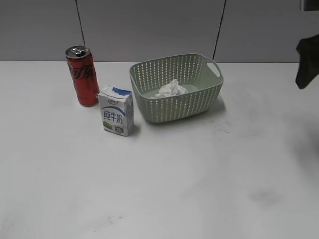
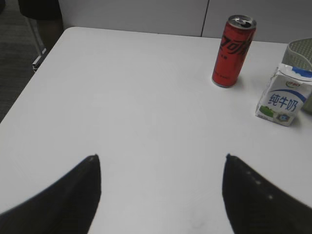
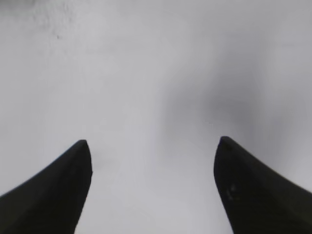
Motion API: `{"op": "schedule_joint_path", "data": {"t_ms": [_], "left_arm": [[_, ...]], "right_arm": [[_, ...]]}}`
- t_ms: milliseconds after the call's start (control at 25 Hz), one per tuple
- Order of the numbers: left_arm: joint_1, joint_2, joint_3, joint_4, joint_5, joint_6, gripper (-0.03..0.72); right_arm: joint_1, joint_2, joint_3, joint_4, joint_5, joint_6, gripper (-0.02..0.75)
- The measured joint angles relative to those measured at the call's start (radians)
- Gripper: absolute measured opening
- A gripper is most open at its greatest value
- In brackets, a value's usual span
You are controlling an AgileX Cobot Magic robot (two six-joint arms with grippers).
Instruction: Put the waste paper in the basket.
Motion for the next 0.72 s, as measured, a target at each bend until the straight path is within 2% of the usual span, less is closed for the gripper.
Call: {"op": "schedule_joint_path", "data": {"t_ms": [120, 440, 720], "left_arm": [[0.000, 0.000, 0.000, 0.000, 0.000, 0.000, 0.571], [0.000, 0.000, 0.000, 0.000, 0.000, 0.000, 0.571], [0.000, 0.000, 0.000, 0.000, 0.000, 0.000, 0.571]], "right_arm": [[0.000, -0.159, 0.189, 0.004, -0.022, -0.004, 0.589], [0.000, -0.588, 0.671, 0.012, -0.208, -0.012, 0.588], [0.000, -0.930, 0.944, 0.015, -0.252, -0.015, 0.588]]}}
